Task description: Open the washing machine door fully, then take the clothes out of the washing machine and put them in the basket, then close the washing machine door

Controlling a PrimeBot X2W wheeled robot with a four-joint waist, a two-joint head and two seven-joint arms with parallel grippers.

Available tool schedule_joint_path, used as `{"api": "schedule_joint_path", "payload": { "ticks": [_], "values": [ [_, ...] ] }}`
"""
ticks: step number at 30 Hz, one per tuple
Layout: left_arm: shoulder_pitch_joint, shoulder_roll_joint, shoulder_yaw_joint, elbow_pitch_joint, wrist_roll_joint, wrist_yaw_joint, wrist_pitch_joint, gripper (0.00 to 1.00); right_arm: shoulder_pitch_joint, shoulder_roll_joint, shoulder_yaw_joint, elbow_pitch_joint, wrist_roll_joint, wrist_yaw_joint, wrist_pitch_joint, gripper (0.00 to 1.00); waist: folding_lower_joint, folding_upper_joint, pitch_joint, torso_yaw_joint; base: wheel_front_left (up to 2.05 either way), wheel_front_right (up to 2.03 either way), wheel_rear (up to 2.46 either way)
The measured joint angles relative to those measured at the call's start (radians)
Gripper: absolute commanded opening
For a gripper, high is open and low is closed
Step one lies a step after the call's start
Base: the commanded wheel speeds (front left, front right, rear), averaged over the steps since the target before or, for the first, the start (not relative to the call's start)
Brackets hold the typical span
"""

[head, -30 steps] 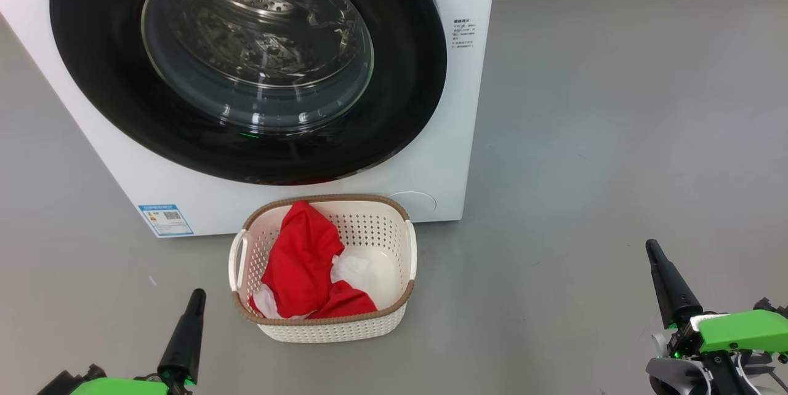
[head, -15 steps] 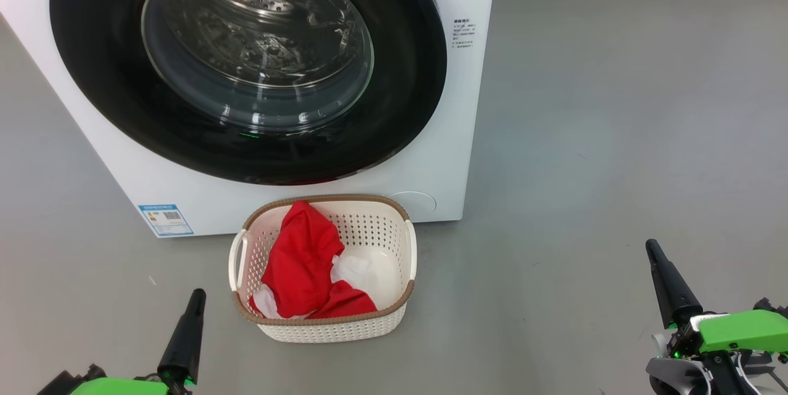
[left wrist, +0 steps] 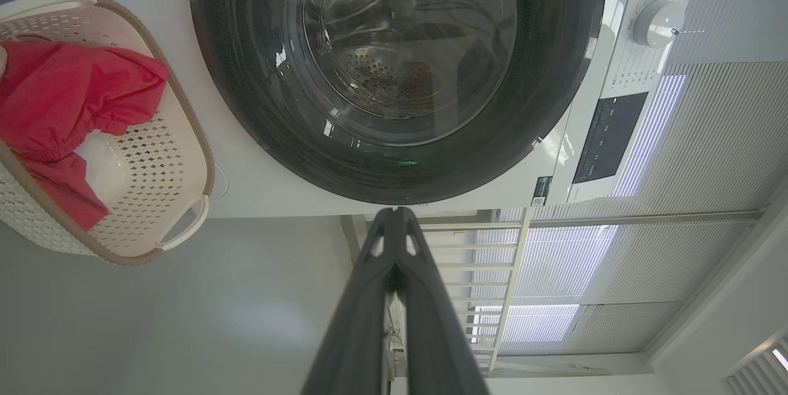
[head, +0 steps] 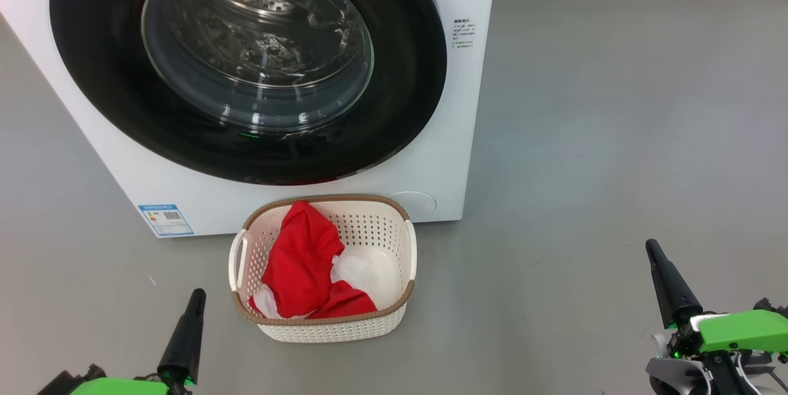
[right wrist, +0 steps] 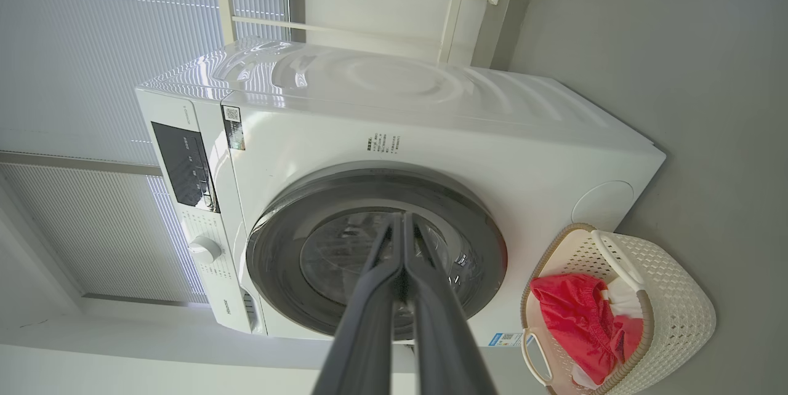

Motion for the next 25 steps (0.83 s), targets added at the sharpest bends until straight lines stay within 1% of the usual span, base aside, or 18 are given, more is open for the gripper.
{"api": "schedule_joint_path", "payload": {
  "ticks": [25],
  "values": [
    [0.0, 0.0, 0.0, 0.0, 0.0, 0.0, 0.0, 0.0, 0.0, 0.0, 0.0, 0.0, 0.0, 0.0, 0.0, 0.0, 0.0, 0.0, 0.0, 0.0, 0.0, 0.0, 0.0]
  ]
}}
